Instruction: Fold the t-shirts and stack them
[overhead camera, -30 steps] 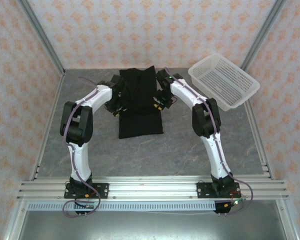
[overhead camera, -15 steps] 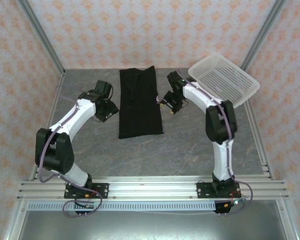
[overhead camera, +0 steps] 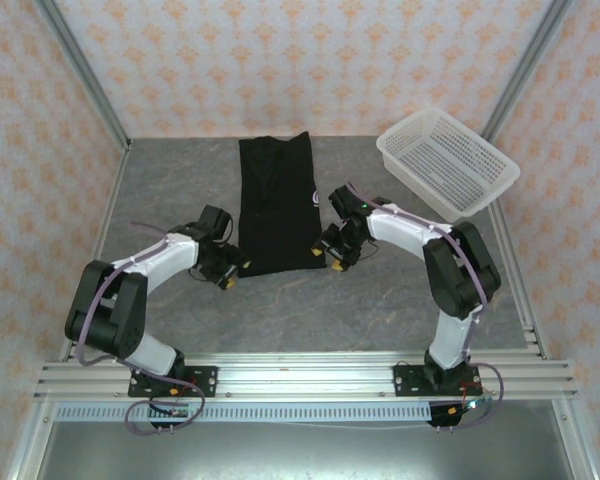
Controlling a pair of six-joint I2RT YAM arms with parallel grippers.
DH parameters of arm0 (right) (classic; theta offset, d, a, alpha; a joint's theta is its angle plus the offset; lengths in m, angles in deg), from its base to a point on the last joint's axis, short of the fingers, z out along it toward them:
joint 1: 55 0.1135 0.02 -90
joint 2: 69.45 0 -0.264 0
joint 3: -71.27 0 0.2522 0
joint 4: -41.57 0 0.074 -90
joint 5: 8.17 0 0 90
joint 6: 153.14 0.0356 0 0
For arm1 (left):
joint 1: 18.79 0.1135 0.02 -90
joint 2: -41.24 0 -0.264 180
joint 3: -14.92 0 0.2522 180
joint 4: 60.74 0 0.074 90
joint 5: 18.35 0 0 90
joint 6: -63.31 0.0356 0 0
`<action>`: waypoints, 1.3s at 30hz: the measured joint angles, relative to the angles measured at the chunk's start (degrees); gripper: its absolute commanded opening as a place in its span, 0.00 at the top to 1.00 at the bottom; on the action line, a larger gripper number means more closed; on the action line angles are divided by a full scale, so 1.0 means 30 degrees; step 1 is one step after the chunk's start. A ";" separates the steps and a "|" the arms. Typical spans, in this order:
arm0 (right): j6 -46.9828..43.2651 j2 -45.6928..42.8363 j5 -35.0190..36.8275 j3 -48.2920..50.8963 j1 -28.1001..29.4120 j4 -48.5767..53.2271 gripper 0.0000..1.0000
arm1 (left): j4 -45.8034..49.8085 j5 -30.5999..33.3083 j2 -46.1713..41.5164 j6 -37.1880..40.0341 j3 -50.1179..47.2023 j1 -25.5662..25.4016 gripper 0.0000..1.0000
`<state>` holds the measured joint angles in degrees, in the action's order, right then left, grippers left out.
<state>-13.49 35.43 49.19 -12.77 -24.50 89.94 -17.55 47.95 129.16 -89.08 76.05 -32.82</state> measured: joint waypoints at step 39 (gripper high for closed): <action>0.3759 -0.0525 0.0386 0.1450 0.0036 -0.1319 1.00 | 0.3031 0.1989 0.0182 0.2528 0.2980 -0.2273 1.00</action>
<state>-2.21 33.86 50.35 -8.42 -24.39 85.99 -8.46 53.91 129.70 -81.50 84.99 -39.63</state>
